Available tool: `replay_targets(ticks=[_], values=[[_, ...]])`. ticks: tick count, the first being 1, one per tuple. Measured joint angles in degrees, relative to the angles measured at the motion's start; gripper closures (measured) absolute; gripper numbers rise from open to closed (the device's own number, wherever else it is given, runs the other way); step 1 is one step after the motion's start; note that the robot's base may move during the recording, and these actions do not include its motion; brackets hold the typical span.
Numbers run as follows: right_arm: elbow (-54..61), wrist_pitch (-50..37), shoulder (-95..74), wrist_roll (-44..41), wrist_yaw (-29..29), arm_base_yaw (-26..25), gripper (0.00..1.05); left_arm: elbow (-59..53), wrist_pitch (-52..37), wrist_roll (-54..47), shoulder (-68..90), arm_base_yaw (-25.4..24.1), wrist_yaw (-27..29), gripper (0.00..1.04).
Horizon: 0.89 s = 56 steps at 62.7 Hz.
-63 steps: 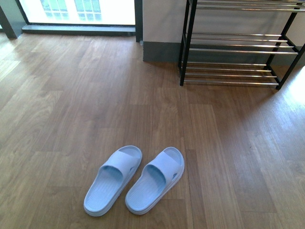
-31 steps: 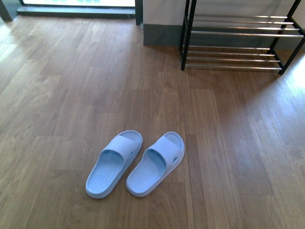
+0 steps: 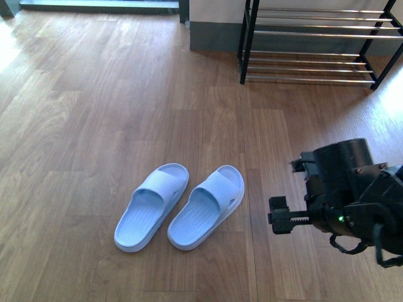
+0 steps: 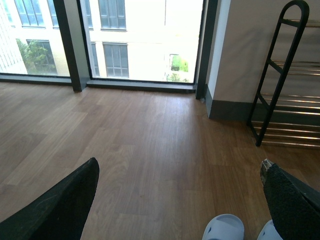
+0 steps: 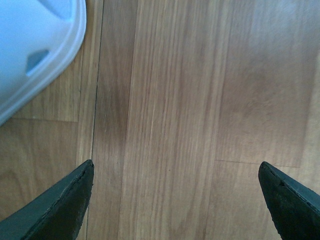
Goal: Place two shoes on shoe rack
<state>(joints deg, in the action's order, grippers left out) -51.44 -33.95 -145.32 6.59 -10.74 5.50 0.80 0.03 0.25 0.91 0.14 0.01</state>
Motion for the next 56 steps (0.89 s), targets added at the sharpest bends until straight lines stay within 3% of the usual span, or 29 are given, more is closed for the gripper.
replay_targets(ticks=[10, 26, 56], values=[[-7.9, 3.1, -9.0, 0.8, 0.3, 1.4, 0.09, 0.0, 0.0, 0.0, 0.0, 0.0, 0.0, 0.09], [-19.9, 5.0, -16.3, 8.2, 8.2, 5.9, 0.09, 0.0, 0.0, 0.0, 0.0, 0.0, 0.0, 0.09], [-35.6, 11.2, -23.4, 14.1, 7.6, 9.0, 0.09, 0.0, 0.0, 0.0, 0.0, 0.0, 0.0, 0.09]])
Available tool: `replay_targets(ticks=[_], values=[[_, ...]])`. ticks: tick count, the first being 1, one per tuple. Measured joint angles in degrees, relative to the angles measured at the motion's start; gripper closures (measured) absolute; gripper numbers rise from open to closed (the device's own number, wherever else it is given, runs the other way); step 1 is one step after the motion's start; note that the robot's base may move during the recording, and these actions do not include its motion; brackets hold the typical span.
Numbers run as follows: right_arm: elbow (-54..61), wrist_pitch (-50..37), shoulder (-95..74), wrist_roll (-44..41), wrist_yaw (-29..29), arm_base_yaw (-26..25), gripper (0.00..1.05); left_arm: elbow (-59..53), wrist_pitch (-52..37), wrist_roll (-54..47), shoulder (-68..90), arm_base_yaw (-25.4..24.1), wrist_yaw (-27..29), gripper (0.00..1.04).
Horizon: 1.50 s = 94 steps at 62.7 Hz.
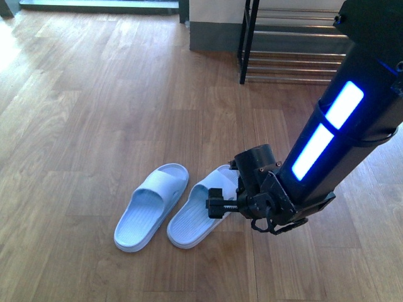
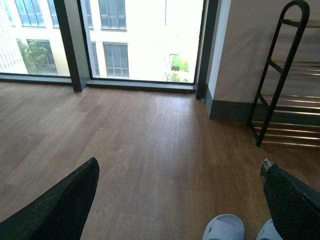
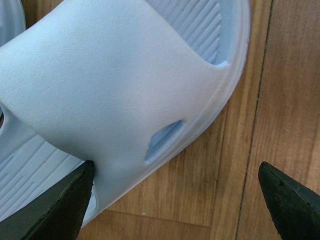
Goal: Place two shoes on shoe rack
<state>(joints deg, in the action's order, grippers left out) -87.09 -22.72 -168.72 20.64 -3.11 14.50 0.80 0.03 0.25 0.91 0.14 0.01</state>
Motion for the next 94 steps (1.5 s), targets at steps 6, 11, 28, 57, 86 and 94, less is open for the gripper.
replay_targets(ticks=[6, 11, 28, 57, 86, 94], values=[[-1.6, 0.0, -0.4, 2.3, 1.6, 0.2, 0.09, 0.0, 0.0, 0.0, 0.0, 0.0, 0.0, 0.09], [-3.2, 2.4, -0.4, 2.4, 2.2, 0.4, 0.09, 0.0, 0.0, 0.0, 0.0, 0.0, 0.0, 0.09], [-3.7, 6.5, 1.6, -0.1, 3.0, 0.2, 0.09, 0.0, 0.0, 0.0, 0.0, 0.0, 0.0, 0.09], [-5.2, 5.6, 1.3, -2.3, 10.6, -0.2, 0.09, 0.0, 0.0, 0.0, 0.0, 0.0, 0.0, 0.09], [-23.0, 8.0, -10.9, -2.0, -0.9, -0.5, 0.09, 0.0, 0.0, 0.0, 0.0, 0.0, 0.0, 0.09], [-23.1, 4.6, -11.5, -1.4, -4.5, -1.8, 0.11, 0.0, 0.0, 0.0, 0.0, 0.0, 0.0, 0.09]])
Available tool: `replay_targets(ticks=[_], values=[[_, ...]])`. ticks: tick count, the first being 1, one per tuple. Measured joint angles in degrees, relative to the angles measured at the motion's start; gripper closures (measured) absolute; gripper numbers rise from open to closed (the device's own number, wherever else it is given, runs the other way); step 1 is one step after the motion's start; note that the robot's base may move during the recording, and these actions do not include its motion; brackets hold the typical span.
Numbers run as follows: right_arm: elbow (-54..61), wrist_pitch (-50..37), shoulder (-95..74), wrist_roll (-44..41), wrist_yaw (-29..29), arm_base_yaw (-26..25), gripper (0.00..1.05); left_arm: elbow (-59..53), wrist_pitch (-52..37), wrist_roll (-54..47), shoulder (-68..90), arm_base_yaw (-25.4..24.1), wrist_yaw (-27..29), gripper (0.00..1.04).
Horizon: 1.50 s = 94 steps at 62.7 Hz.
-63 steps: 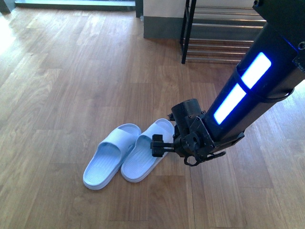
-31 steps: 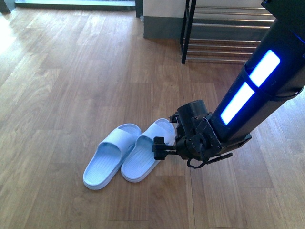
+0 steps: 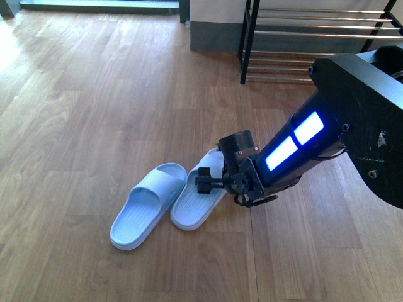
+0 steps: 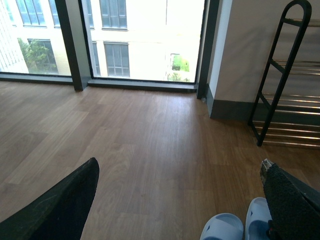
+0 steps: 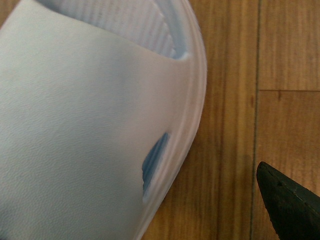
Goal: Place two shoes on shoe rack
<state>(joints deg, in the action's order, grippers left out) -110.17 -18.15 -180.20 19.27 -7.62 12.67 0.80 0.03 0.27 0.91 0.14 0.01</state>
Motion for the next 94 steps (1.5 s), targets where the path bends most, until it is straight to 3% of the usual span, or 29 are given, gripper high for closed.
replay_targets(ticks=[25, 40, 53, 65, 84, 94], values=[[-7.5, -2.2, -4.7, -0.3, 0.5, -0.4, 0.77, 0.0, 0.0, 0.0, 0.0, 0.0, 0.0, 0.09], [5.6, -13.6, 1.1, -3.8, 2.7, -4.4, 1.03, 0.0, 0.0, 0.0, 0.0, 0.0, 0.0, 0.09], [38.1, -31.0, 22.9, -8.2, 4.3, -10.2, 1.03, 0.0, 0.0, 0.0, 0.0, 0.0, 0.0, 0.09], [64.4, -39.5, 45.3, -13.3, 5.5, -16.7, 1.03, 0.0, 0.0, 0.0, 0.0, 0.0, 0.0, 0.09], [85.1, -36.5, 74.5, -18.9, 4.4, -25.8, 1.03, 0.0, 0.0, 0.0, 0.0, 0.0, 0.0, 0.09], [91.2, -29.6, 91.7, -19.1, 6.4, -30.8, 1.03, 0.0, 0.0, 0.0, 0.0, 0.0, 0.0, 0.09]])
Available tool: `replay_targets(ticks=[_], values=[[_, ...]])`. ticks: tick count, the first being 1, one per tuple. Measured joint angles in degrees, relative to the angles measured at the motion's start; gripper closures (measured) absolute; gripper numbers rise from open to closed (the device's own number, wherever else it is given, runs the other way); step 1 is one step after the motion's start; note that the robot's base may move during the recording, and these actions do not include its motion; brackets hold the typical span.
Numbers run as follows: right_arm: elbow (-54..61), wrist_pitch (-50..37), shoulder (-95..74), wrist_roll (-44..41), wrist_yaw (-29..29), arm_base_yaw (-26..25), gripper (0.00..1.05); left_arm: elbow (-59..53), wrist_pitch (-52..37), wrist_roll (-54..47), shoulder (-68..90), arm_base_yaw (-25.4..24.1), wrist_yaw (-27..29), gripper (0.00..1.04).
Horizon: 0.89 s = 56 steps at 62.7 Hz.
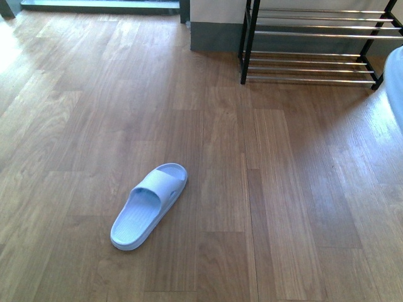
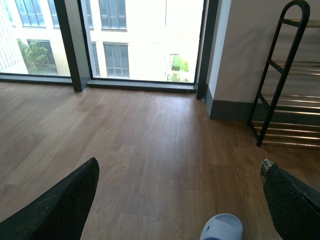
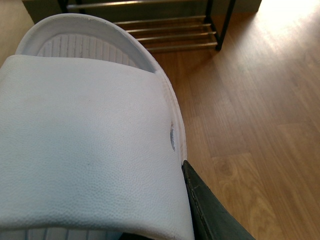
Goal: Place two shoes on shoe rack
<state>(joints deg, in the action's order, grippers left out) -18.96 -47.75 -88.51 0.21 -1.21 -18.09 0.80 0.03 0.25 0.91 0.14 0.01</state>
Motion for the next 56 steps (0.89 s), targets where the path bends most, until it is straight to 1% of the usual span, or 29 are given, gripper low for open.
replay_targets(ticks=[7, 15, 56], values=[[2.3, 3.7, 9.5, 0.1, 1.9, -1.9, 1.03, 0.0, 0.0, 0.0, 0.0, 0.0, 0.0, 0.09], [3.6, 6.1, 14.4, 0.3, 2.6, -2.7, 1.03, 0.0, 0.0, 0.0, 0.0, 0.0, 0.0, 0.09], [3.7, 6.2, 14.9, 0.4, 2.5, -2.7, 1.03, 0.0, 0.0, 0.0, 0.0, 0.0, 0.0, 0.09]])
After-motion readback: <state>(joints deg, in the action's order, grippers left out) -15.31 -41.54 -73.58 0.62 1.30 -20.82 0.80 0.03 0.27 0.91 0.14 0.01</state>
